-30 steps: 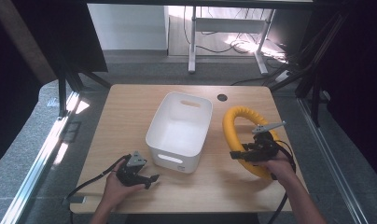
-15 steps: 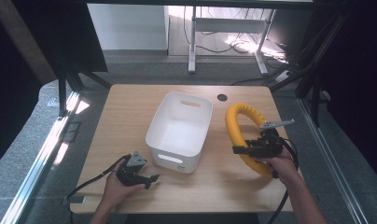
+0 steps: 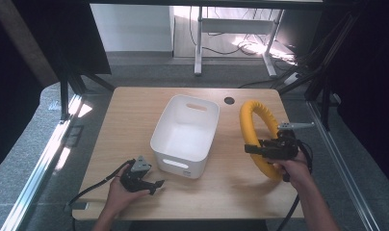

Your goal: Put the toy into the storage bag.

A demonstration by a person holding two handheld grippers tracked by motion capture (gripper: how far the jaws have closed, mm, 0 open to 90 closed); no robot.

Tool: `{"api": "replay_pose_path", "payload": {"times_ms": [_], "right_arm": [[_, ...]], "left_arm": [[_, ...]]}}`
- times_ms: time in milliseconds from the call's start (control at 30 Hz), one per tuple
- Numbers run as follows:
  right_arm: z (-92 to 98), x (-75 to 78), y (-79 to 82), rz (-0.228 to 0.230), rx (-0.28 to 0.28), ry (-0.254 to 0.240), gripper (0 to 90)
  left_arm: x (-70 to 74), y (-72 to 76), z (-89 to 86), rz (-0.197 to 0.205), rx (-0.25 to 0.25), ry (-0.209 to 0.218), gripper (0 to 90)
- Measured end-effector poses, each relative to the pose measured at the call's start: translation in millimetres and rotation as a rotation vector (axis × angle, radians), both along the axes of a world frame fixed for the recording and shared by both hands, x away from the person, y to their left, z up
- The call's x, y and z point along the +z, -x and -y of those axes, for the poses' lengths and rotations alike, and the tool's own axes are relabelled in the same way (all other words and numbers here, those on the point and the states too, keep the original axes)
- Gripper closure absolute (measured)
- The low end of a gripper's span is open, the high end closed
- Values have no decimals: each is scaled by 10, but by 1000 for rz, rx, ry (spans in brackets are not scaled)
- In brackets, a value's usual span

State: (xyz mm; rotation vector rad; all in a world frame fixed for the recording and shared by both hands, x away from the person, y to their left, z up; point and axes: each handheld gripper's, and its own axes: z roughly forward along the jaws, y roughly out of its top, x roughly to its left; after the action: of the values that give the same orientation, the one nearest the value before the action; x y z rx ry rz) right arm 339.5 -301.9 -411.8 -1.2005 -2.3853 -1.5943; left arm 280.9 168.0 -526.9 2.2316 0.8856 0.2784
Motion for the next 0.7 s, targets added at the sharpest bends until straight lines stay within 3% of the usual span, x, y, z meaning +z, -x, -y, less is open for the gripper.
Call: {"api": "replay_pose_path", "payload": {"times_ms": [700], "right_arm": [[115, 98, 33, 64, -53, -82, 501]], "left_arm": [[-5, -1, 4, 2, 2, 2, 203]]}}
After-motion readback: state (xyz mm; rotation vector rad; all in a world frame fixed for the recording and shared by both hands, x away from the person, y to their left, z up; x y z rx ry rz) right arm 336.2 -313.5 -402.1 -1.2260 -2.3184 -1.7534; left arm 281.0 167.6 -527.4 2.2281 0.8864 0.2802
